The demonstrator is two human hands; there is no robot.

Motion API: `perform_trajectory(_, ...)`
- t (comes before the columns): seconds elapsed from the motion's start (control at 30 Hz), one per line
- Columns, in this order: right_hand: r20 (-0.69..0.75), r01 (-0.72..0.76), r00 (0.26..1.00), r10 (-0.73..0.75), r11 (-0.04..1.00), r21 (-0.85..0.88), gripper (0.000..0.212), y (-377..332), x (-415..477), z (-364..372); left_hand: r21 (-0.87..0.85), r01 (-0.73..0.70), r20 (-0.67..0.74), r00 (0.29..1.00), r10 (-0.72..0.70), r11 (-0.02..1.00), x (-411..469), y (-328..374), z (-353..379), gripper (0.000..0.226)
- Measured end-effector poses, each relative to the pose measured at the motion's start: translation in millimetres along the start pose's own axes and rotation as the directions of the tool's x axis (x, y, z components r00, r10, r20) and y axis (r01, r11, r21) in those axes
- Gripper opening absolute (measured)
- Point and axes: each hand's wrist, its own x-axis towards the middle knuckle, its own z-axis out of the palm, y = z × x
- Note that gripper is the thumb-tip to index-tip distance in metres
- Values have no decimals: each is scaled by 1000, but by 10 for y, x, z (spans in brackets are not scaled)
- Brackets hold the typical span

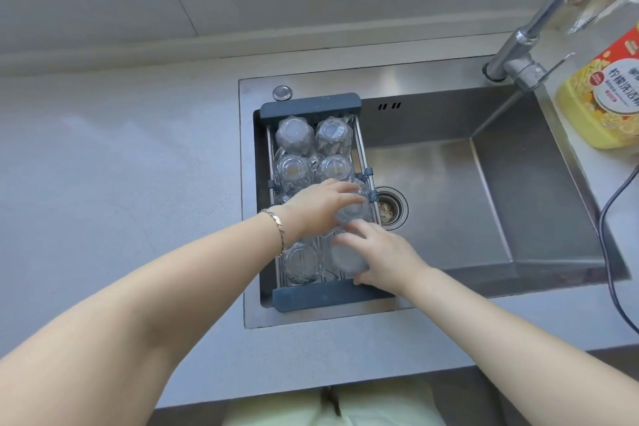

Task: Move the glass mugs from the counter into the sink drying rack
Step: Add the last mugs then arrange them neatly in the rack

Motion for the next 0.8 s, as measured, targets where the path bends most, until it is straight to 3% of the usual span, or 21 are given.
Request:
perform_trajectory(0.23, -57, -86, 993, 99, 975, 204, 41, -72, -69, 249, -170, 177, -173, 963, -206, 969, -409, -176, -67, 47)
perform_trajectory(0.5, 53, -98, 993, 101, 993, -65, 27, -194, 41, -167, -269, 283, -251, 902, -351, 921, -738, -365, -182, 40)
perform_trajectory(0.7, -184, -193, 958, 220, 969, 156, 20, -171, 759, -1046, -346, 468, -219, 803, -555, 813, -537, -649, -539, 42)
perform_trajectory(0.8, -202, -298, 922, 331, 938, 176, 34, -35, 1267, -1190, -293, 493, -175, 815, -552, 820, -300, -786, -655, 48)
